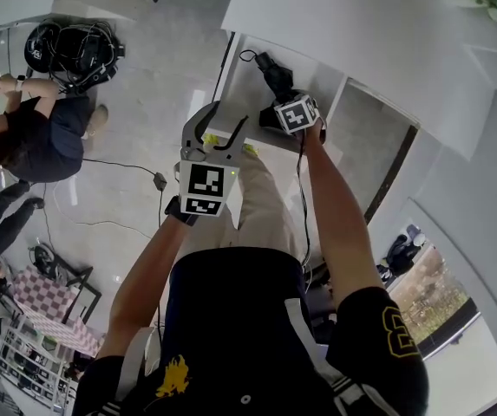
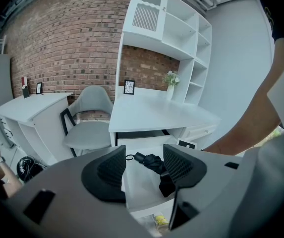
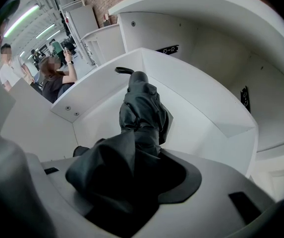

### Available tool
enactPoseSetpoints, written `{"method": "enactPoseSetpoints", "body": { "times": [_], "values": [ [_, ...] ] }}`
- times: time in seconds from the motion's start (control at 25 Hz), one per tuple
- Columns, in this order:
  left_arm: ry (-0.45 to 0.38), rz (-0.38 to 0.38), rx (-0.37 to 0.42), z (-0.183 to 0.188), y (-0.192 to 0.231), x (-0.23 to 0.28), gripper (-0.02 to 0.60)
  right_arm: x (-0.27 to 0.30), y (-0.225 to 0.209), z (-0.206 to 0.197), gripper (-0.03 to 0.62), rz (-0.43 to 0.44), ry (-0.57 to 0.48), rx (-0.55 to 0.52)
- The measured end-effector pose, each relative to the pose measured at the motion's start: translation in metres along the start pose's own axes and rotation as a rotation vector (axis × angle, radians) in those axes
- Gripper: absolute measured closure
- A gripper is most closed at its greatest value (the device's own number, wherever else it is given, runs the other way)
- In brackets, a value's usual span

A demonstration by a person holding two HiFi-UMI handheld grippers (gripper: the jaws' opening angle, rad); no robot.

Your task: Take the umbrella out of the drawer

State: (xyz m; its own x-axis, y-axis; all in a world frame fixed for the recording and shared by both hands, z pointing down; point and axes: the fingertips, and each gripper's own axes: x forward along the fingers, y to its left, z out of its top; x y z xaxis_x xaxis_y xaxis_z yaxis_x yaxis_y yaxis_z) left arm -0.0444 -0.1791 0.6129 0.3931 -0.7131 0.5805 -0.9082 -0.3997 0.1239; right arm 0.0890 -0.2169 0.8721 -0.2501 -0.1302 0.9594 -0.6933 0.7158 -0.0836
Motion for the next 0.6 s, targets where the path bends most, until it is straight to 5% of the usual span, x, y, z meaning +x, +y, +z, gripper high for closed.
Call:
{"method": "enactPoseSetpoints", "body": {
  "times": [0.44, 0.6],
  "values": [
    [-0.025, 0.023, 0.018, 0.016, -0.003, -0.021, 0.328, -0.033, 0.002, 0.016, 0.336, 0.004, -0.054, 0.017],
    [-0.026, 0.011, 0.011, 0.031, -0.02, -0.017, 0.329, -0.055, -0.024, -0.032, 0.335, -0.065, 0.111, 0.061]
  ]
}}
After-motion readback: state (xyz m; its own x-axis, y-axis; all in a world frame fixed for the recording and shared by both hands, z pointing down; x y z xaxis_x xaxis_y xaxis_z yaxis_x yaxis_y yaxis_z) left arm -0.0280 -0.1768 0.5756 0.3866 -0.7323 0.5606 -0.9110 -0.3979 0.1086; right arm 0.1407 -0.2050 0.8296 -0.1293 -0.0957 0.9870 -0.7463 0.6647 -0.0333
